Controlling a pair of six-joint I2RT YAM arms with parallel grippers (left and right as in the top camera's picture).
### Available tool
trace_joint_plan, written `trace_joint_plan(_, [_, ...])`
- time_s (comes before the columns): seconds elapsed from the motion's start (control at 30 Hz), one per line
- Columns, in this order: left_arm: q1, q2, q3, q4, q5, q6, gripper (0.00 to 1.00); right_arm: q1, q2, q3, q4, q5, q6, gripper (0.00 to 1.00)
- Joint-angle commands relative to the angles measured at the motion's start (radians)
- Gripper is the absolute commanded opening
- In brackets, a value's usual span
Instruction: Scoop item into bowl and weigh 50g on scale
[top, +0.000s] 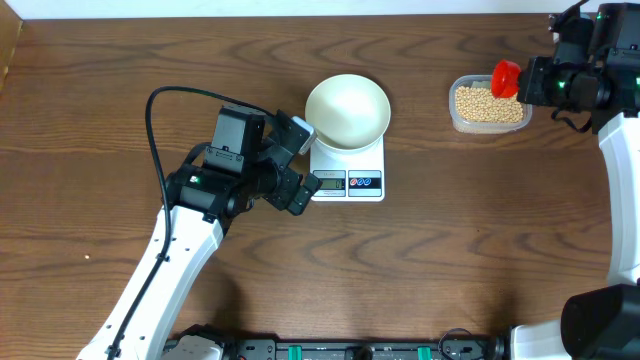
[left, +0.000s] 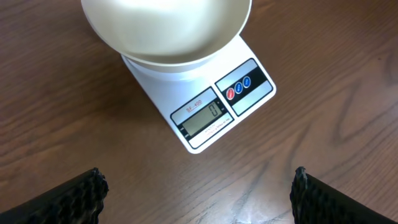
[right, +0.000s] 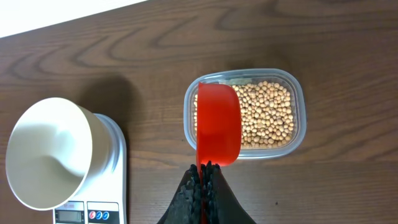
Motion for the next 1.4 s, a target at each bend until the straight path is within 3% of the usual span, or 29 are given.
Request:
trace_joint_plan(0.0, [0.001, -0.001, 0.005, 0.003, -0.014, 0.014, 0.96, -0.008, -0.002, 0.025, 0.000, 0.008, -0.017, 0.01])
trace_joint_plan(0.57, [0.000, -0.001, 0.005, 0.003, -0.002, 0.092, 0.96, -0.009, -0.002, 0.025, -0.002, 0.008, -0.027, 0.01])
trace_joint_plan(1.37, [0.001, -0.001, 0.005, 0.003, -0.003, 0.091, 0.96, -0.009, -0.002, 0.025, -0.004, 0.008, -0.027, 0.01])
